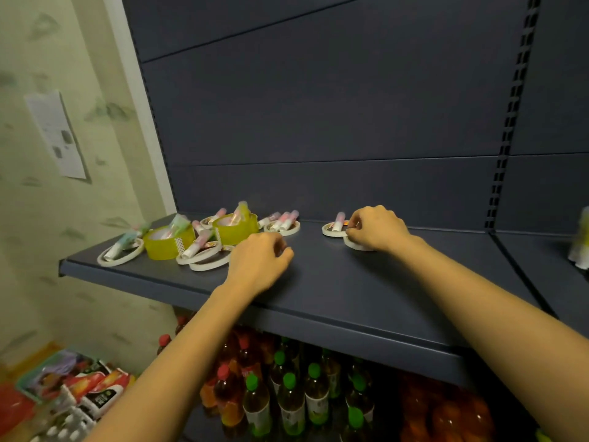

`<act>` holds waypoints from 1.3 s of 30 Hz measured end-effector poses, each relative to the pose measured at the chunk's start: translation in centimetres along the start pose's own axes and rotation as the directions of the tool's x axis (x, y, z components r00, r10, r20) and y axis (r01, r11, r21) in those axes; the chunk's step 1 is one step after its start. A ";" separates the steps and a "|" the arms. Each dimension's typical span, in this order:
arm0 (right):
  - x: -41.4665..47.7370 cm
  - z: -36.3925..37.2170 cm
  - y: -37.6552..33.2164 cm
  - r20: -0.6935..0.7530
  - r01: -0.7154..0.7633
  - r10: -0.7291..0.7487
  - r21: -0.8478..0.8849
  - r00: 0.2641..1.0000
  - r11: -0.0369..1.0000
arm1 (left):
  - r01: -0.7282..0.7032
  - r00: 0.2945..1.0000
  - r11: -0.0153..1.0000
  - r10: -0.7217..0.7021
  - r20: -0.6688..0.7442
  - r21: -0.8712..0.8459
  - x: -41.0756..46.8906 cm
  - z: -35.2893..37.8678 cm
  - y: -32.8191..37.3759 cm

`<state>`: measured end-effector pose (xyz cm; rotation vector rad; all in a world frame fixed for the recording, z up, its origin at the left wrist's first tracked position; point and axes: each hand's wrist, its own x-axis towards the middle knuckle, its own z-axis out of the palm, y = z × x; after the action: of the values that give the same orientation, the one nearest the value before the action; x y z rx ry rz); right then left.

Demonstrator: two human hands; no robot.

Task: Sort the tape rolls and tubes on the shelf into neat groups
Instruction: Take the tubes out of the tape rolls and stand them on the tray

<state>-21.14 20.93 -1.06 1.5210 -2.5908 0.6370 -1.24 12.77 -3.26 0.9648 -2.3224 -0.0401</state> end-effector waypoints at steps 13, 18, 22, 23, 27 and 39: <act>10.7 3.0 -1.2 -0.010 -0.157 0.157 -0.084 0.988 0.984 | -0.050 0.999 0.996 0.051 0.018 -0.074 8.4 2.4 -3.1; 13.4 3.8 -0.9 0.059 -0.230 0.240 -0.135 0.969 0.964 | -0.002 0.998 0.994 0.009 0.065 -0.114 11.3 2.9 -4.3; 14.2 3.9 -0.7 0.098 -0.230 0.238 -0.084 0.966 0.969 | 0.019 0.989 0.999 -0.012 0.149 -0.047 13.8 4.1 -4.5; 14.3 3.6 -0.7 0.095 -0.220 0.225 -0.054 0.970 0.974 | 0.028 0.985 0.999 -0.024 0.173 -0.018 14.6 4.4 -4.4; 14.5 2.4 -0.2 0.032 -0.157 0.155 0.059 0.987 0.986 | 0.015 0.970 0.998 -0.030 0.240 0.061 17.5 6.5 -3.9; 11.5 1.1 -0.8 -0.115 -0.144 0.156 0.112 0.981 0.983 | -0.032 0.913 0.981 -0.049 0.405 0.192 22.3 11.3 -4.5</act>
<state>-26.17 10.77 1.23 1.2740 -2.6326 0.8638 -16.75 -7.25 -1.77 1.1539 -2.7467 -0.0185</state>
